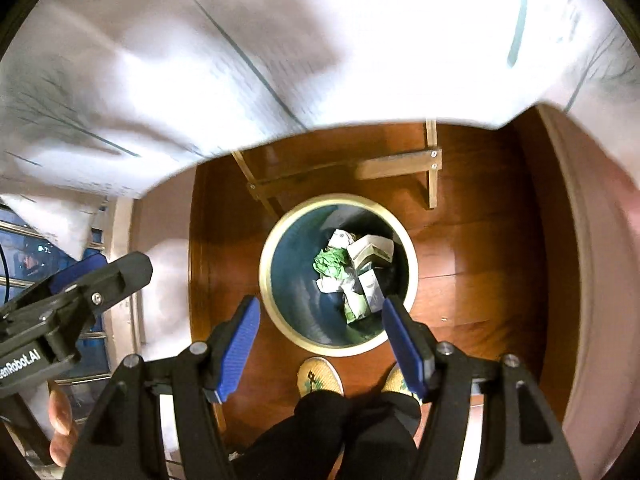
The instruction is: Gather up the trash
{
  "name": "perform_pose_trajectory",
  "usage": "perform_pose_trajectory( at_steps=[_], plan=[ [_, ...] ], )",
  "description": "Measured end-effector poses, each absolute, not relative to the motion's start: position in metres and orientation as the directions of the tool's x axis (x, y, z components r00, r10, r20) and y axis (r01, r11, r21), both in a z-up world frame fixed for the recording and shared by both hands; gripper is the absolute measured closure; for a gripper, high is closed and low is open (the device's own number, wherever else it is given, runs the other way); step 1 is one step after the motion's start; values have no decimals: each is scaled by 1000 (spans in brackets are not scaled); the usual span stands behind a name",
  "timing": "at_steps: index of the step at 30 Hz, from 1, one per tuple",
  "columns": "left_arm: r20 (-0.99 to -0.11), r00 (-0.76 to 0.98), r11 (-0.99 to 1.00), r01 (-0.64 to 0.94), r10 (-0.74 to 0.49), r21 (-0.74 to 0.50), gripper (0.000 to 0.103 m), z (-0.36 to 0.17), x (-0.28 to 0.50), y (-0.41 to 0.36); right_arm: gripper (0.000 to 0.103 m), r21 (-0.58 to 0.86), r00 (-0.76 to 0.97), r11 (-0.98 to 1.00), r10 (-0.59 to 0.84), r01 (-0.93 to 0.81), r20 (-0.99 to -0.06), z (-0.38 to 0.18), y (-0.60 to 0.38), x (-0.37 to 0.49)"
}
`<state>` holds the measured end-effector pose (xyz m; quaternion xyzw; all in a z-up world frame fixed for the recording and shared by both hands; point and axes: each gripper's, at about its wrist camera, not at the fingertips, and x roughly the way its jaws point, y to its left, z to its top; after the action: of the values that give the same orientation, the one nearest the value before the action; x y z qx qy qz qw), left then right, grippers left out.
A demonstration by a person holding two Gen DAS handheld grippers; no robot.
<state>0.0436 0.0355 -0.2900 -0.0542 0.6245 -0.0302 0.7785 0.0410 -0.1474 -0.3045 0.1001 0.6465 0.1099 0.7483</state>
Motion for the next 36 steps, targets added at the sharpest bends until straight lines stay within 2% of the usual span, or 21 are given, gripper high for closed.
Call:
perform_pose_trajectory(
  at_steps=[11, 19, 28, 36],
  plan=[
    [-939, 310, 989, 12, -146, -150, 12, -143, 37, 56, 39, 284, 214, 958, 287, -44, -934, -169, -141, 35],
    [-892, 418, 985, 73, -171, -155, 12, -44, 28, 76, 39, 275, 362, 958, 285, -80, -888, -66, -135, 21],
    [-823, 529, 978, 140, -206, -155, 12, 26, 31, 87, 39, 242, 527, 966, 254, -93, -811, 9, -134, 18],
    [-781, 577, 969, 186, -240, -160, 12, 56, 43, 83, 39, 191, 594, 978, 202, -81, -778, 49, -134, 26]
  ],
)
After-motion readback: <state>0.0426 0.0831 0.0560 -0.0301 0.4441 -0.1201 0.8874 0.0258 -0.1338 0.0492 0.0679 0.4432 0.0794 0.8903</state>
